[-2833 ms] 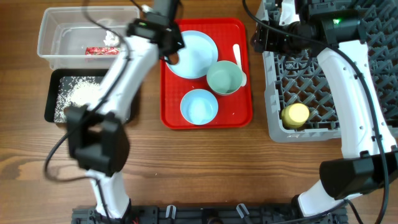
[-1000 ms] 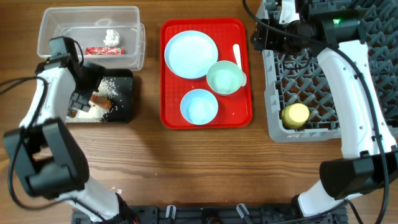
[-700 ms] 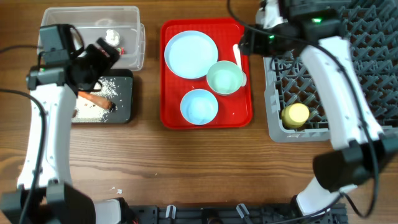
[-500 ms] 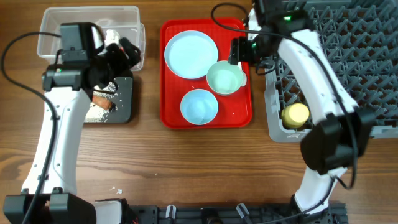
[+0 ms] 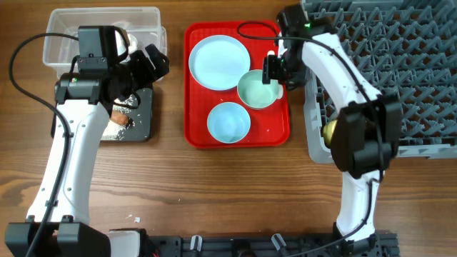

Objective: Sort waste into correct bins and load items into the dishwasher rack
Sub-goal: 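Grasp the green bowl with the right gripper and lift it, then place the green bowl into the grey rack with the right gripper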

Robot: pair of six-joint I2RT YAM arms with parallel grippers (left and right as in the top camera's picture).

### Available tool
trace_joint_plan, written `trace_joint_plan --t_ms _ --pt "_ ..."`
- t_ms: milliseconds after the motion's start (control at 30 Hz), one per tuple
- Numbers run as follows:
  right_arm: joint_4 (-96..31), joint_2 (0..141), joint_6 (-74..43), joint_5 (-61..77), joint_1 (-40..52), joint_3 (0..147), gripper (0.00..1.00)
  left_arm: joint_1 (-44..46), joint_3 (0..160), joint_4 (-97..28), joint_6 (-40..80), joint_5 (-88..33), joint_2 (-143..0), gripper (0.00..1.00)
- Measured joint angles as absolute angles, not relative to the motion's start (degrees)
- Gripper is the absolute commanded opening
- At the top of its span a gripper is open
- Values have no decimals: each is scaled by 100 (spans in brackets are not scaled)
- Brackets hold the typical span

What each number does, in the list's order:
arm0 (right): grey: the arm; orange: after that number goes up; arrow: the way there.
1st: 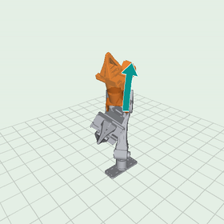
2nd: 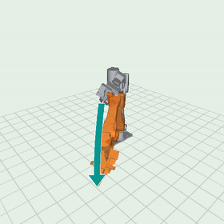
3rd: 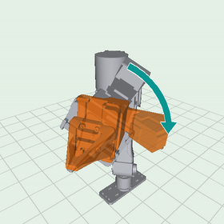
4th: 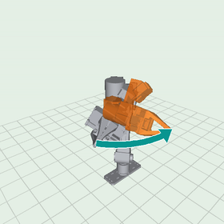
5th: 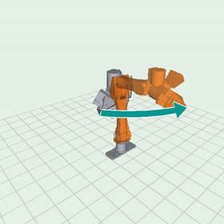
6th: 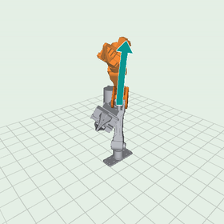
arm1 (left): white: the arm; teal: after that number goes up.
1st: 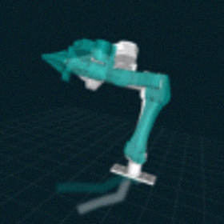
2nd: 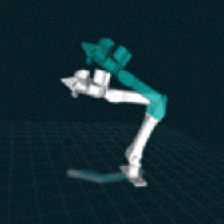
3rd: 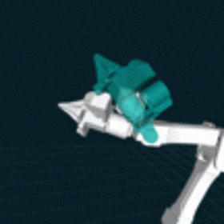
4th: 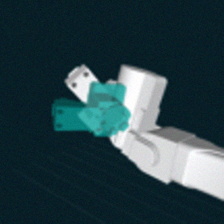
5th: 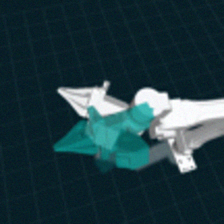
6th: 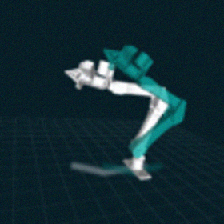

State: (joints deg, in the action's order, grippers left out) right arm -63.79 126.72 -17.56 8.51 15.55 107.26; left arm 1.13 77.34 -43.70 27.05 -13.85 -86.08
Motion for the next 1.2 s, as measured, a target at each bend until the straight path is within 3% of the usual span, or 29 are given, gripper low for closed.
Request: trace_joint_plan --t_ms 333,467,667,800,1200 --pt "-6125 12969 -1673 849 1555 10726 43 113 7734 -4372 2703 -1385 -8608 100" --pt "-6101 13039 -1671 845 1555 10724 30 113 7734 -4370 2703 -1385 -8608 100" --pt "-6055 13063 -1664 845 1555 10722 23 113 7734 -4370 2703 -1385 -8608 100" --pt "-6055 13063 -1669 845 1555 10722 5 113 7734 -4370 2703 -1385 -8608 100" --pt "-6073 12385 -1662 781 1411 10696 4 113 7734 -4370 2703 -1385 -8608 100"
